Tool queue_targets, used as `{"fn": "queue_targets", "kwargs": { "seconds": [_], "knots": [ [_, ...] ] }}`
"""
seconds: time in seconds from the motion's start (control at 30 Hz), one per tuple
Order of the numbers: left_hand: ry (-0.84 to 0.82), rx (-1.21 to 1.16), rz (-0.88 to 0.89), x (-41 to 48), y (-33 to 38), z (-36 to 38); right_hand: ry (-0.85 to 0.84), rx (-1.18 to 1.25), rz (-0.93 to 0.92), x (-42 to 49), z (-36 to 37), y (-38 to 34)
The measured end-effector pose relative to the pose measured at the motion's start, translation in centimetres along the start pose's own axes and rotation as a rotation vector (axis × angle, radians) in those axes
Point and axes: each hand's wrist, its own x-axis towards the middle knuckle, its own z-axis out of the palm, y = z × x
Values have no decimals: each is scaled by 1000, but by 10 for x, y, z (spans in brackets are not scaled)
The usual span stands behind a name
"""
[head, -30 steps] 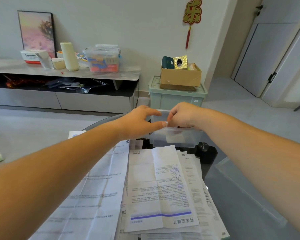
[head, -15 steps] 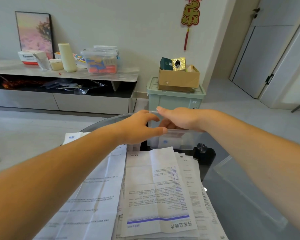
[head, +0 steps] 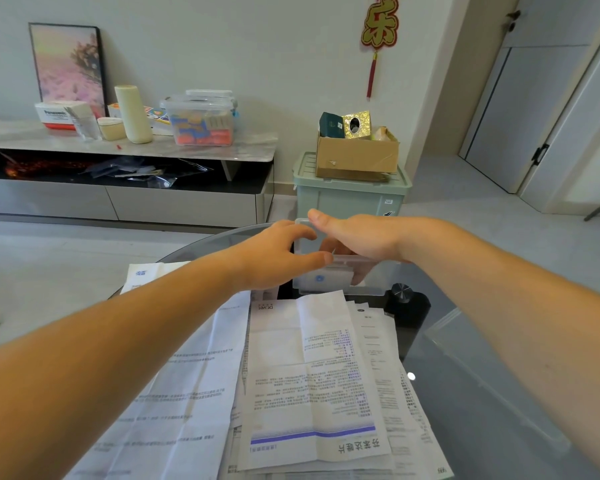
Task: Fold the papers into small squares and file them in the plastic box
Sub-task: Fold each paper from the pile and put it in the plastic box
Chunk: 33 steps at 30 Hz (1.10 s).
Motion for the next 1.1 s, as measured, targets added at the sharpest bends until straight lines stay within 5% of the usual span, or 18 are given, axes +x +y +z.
{"fn": "queue_targets", "kwargs": {
  "seconds": [0.77, 1.1],
  "knots": [
    [48, -94, 31, -13, 10, -4, 44, -42, -29, 18, 2, 4],
    [115, -21, -56, -47, 21, -17, 338, 96, -207, -21, -2, 7]
  ]
}}
